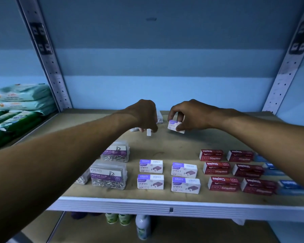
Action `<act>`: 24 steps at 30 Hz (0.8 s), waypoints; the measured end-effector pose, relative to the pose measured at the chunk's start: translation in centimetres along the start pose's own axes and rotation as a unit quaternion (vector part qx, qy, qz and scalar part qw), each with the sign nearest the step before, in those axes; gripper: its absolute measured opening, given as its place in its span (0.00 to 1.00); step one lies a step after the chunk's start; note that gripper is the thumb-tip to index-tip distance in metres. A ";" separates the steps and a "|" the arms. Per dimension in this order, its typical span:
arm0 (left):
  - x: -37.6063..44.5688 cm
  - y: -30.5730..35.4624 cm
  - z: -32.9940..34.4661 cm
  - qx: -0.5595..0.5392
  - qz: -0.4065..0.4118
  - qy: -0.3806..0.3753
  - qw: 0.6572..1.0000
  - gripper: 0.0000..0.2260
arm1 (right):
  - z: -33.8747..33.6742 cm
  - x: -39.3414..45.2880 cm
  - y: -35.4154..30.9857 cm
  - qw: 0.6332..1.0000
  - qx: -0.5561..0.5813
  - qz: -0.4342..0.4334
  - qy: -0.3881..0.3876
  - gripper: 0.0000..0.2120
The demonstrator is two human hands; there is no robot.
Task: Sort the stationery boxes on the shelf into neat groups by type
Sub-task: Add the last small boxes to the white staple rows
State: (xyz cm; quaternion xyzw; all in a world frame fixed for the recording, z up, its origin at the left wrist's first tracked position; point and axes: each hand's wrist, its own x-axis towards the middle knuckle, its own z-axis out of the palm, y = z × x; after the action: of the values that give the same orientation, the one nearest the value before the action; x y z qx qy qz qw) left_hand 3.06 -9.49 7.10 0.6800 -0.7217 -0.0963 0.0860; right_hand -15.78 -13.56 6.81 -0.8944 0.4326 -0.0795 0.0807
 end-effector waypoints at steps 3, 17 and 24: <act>-0.8 0.8 -0.1 -0.004 -0.034 -0.017 0.999 0.11 | -0.3 -1.3 -0.7 1.000 0.009 0.000 -0.018 0.13; -2.5 2.5 1.2 -0.031 -0.121 -0.080 0.989 0.08 | 0.8 -4.7 -2.4 0.998 -0.007 0.001 -0.070 0.15; -3.0 2.9 2.0 -0.012 -0.110 -0.079 0.991 0.07 | 1.2 -5.2 -2.4 0.998 -0.002 0.010 -0.067 0.17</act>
State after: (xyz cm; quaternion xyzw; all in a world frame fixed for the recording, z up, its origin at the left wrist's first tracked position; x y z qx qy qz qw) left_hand -0.10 -6.27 5.91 0.7442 -0.6461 -0.1675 0.0256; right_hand -16.87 -7.85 5.74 -0.8935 0.4352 -0.0180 0.1088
